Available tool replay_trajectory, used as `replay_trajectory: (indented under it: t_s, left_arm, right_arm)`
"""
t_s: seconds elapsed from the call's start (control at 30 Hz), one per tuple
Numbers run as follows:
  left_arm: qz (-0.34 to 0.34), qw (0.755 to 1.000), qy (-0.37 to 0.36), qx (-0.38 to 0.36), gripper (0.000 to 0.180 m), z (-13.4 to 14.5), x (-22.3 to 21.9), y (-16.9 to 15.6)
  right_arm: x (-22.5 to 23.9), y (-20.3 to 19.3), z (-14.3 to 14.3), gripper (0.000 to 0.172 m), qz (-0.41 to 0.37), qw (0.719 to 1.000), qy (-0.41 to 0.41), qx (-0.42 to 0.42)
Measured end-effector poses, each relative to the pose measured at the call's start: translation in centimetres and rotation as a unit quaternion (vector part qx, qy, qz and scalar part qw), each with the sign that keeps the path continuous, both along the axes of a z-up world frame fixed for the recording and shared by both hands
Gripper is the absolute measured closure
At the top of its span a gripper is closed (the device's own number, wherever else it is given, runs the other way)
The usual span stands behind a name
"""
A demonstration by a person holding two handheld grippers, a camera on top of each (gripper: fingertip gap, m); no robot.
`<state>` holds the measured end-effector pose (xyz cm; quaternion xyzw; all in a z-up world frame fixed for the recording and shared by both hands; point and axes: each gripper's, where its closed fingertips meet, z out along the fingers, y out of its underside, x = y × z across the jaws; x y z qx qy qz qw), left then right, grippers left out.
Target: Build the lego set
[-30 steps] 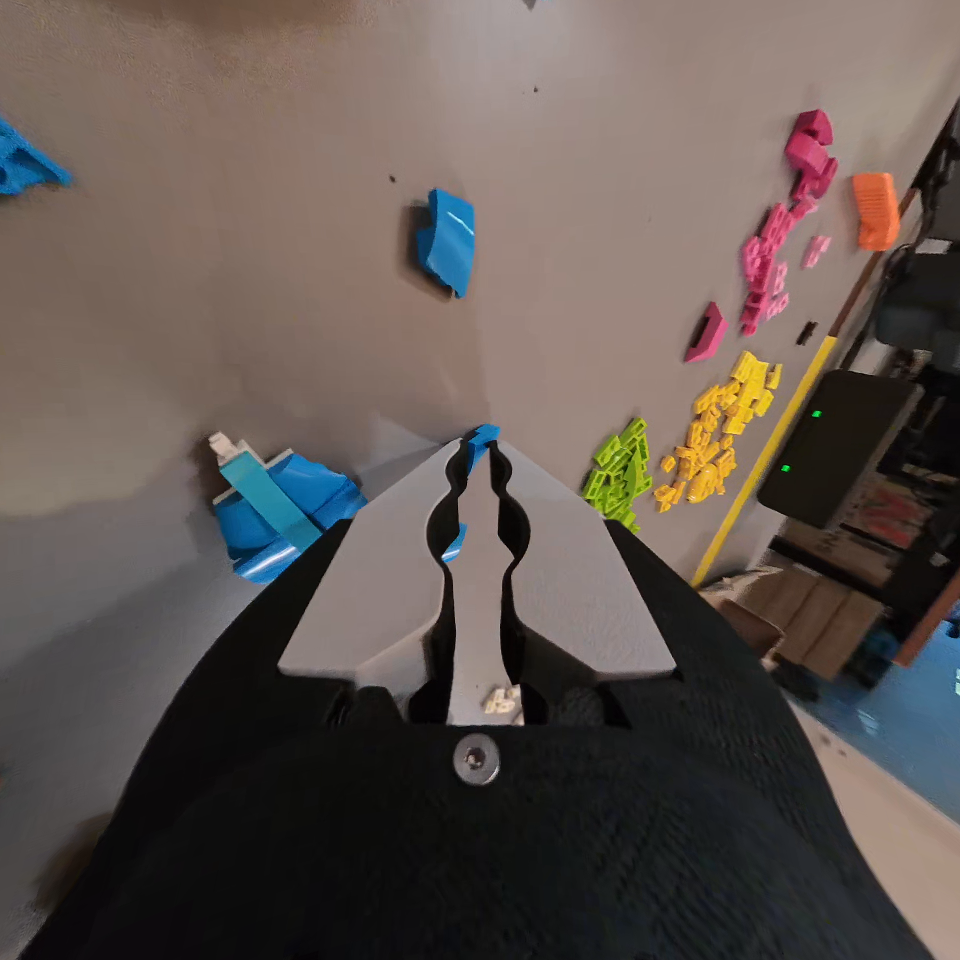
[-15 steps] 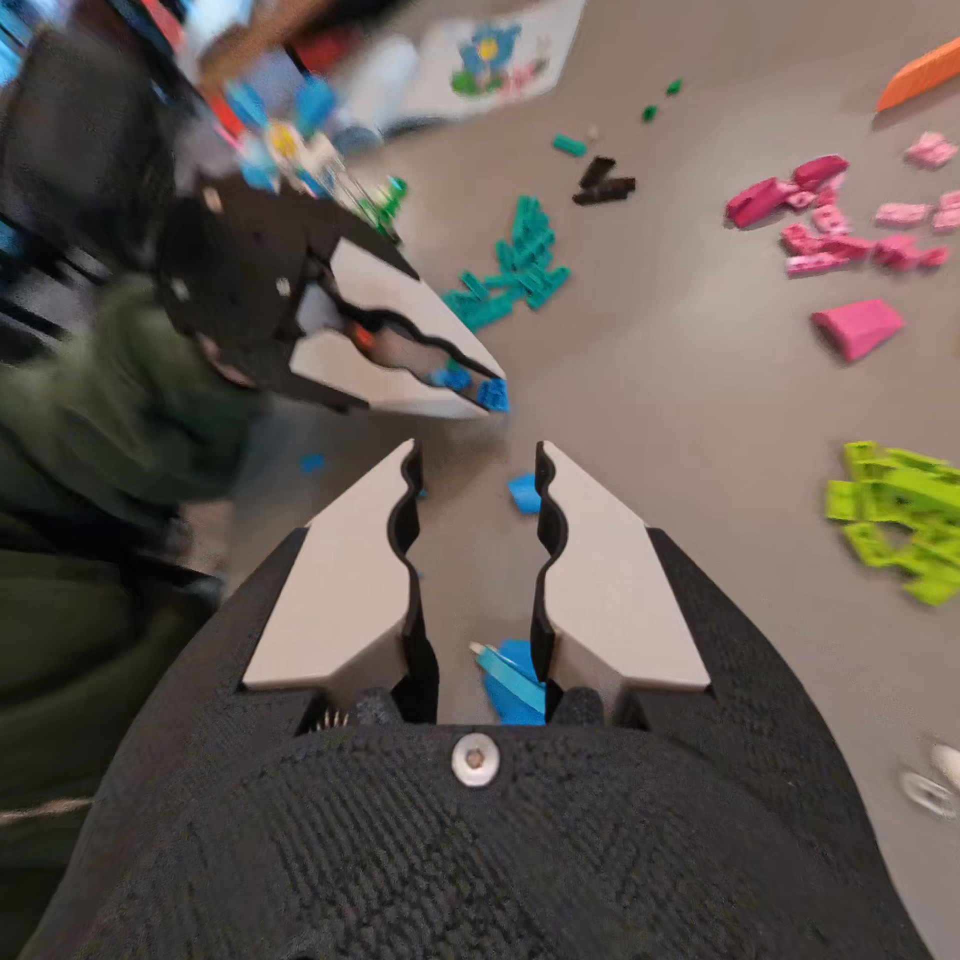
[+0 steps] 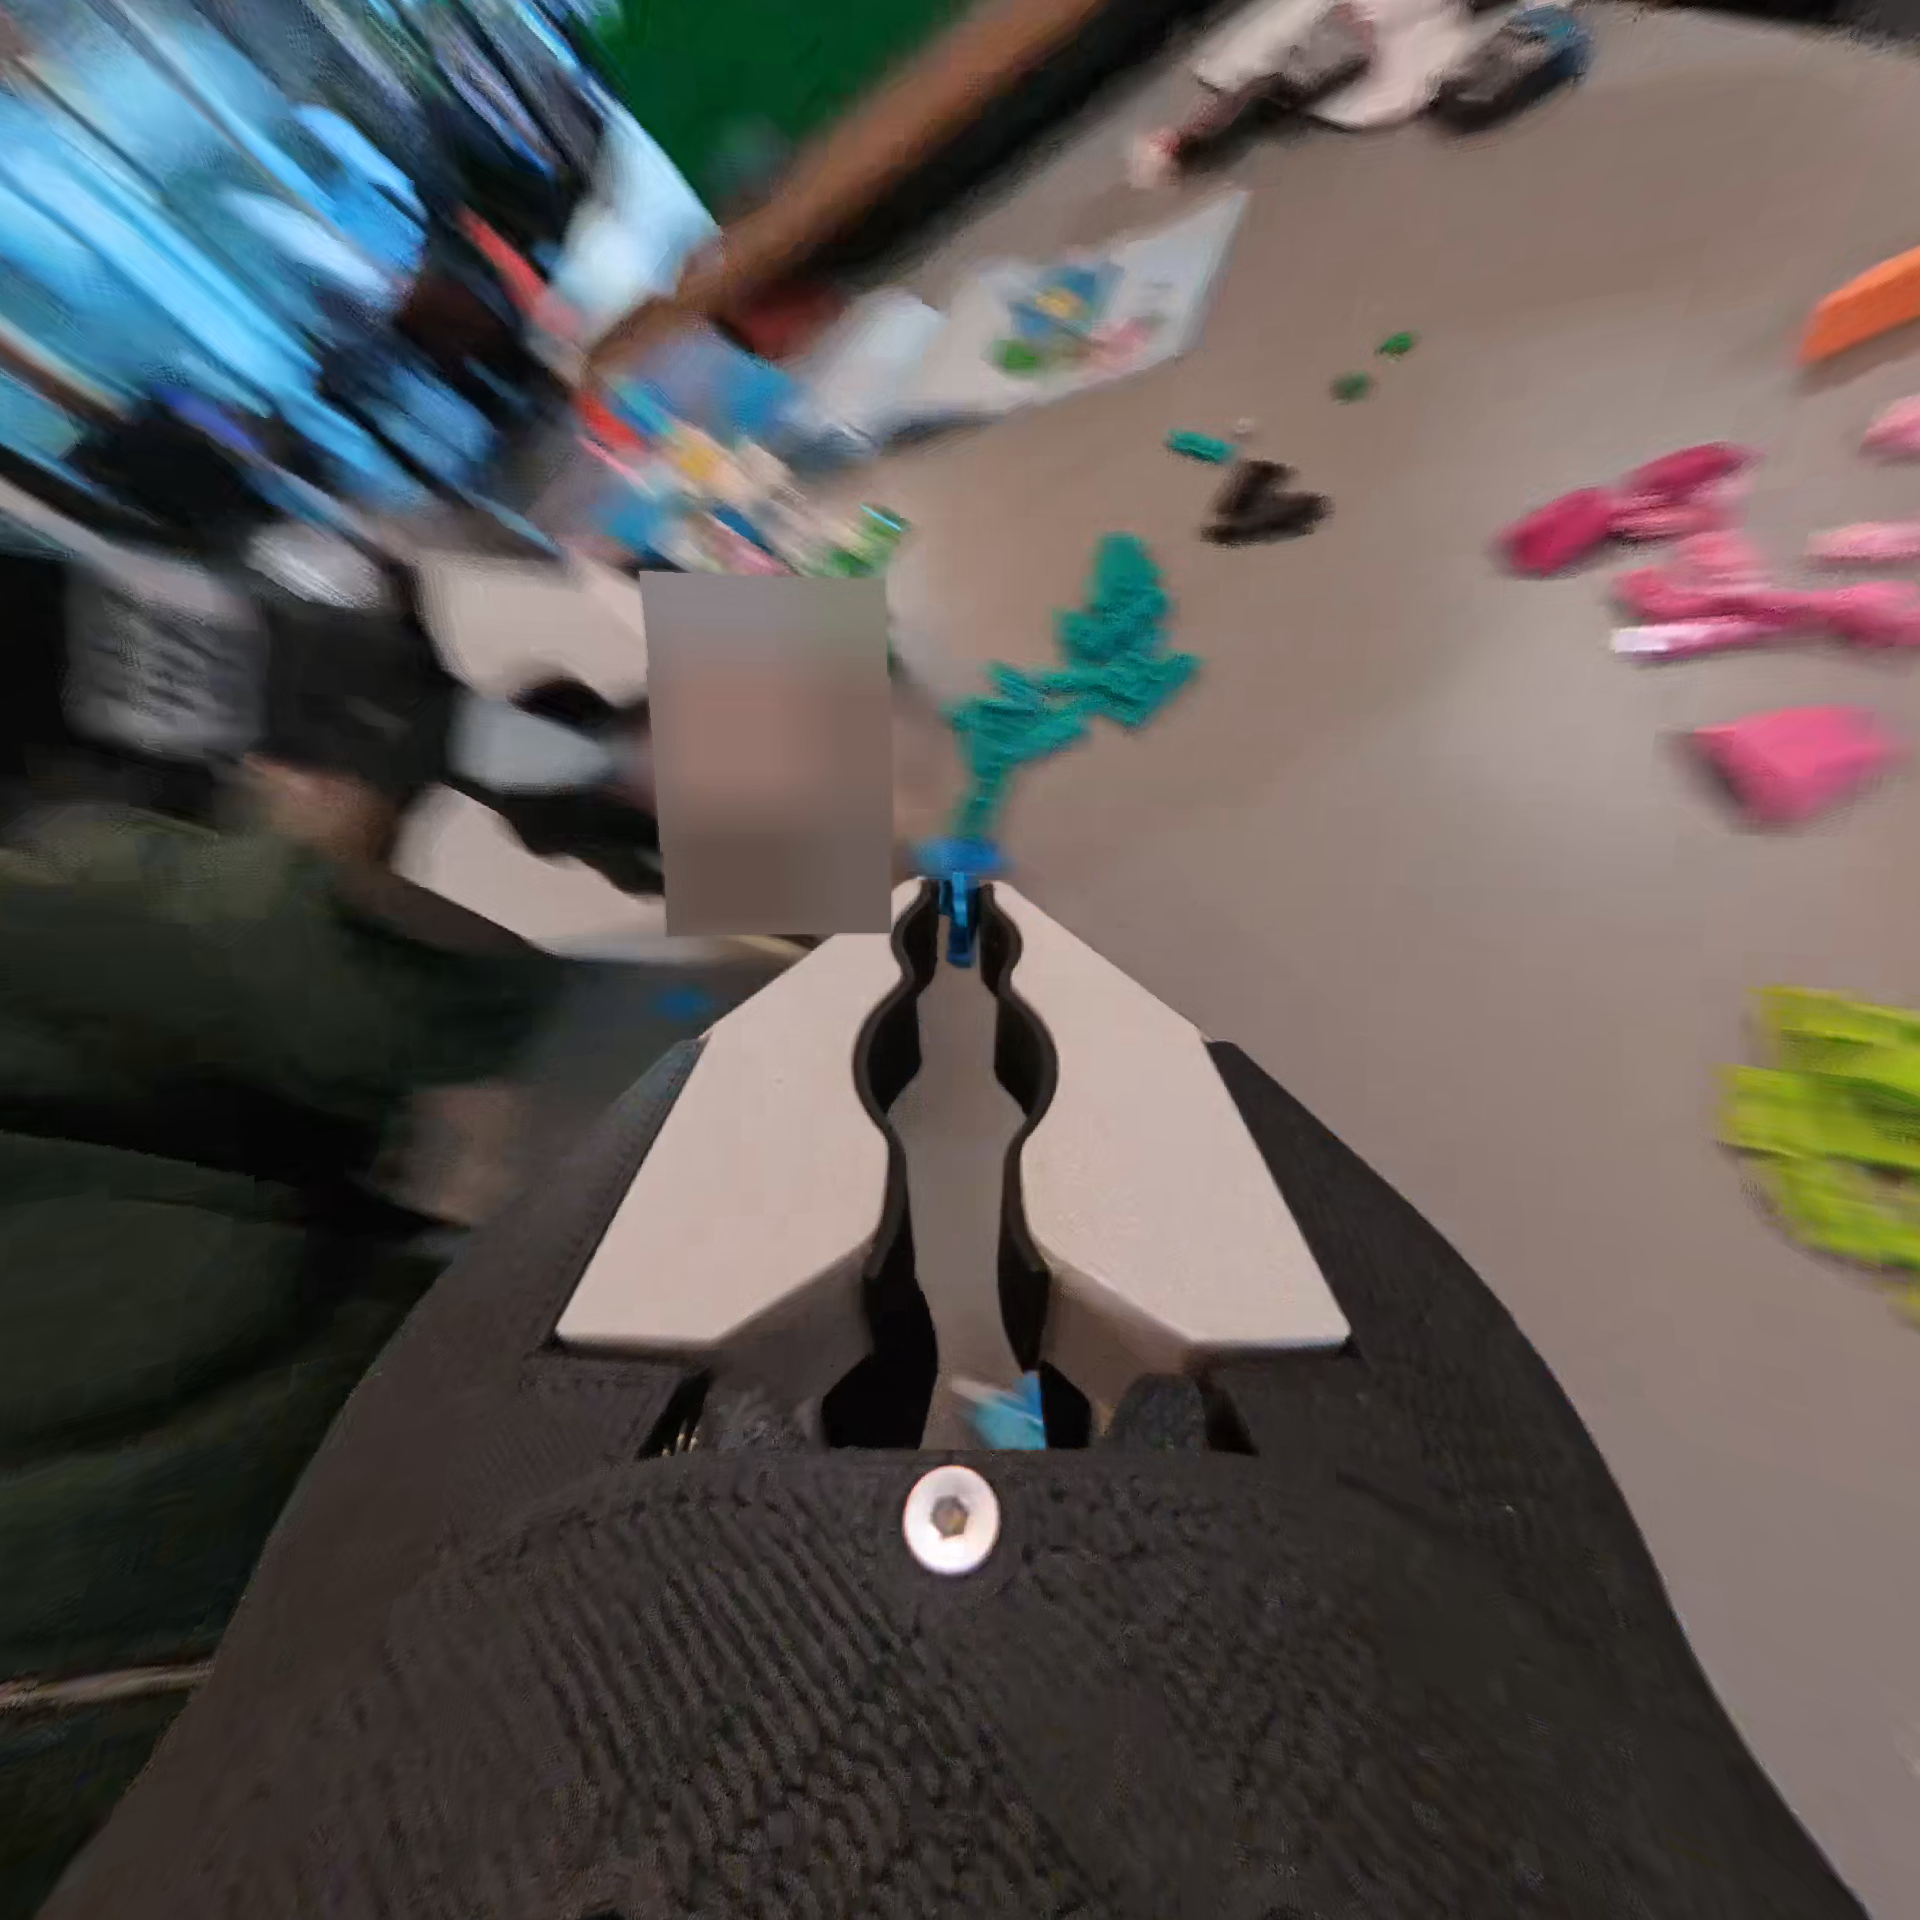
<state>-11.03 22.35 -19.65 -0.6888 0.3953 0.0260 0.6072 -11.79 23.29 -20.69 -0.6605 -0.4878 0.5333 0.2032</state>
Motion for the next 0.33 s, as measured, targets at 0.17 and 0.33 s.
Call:
replay_trajectory:
  t_s: [0.17, 0.33]
  left_arm:
    - [0.082, 0.994, -0.035, -0.060, 0.149, -0.8, -3.6, 0.8]
    - [0.132, 0.984, -0.044, -0.108, 0.150, -1.9, -5.7, 0.8]
  right_arm:
    - [2.2, 5.0, -6.0, 0.165, 0.006, 0.870, -0.230, 0.436]
    - [2.8, 6.1, -9.1, 0.164, 0.089, 0.704, -0.335, 0.620]
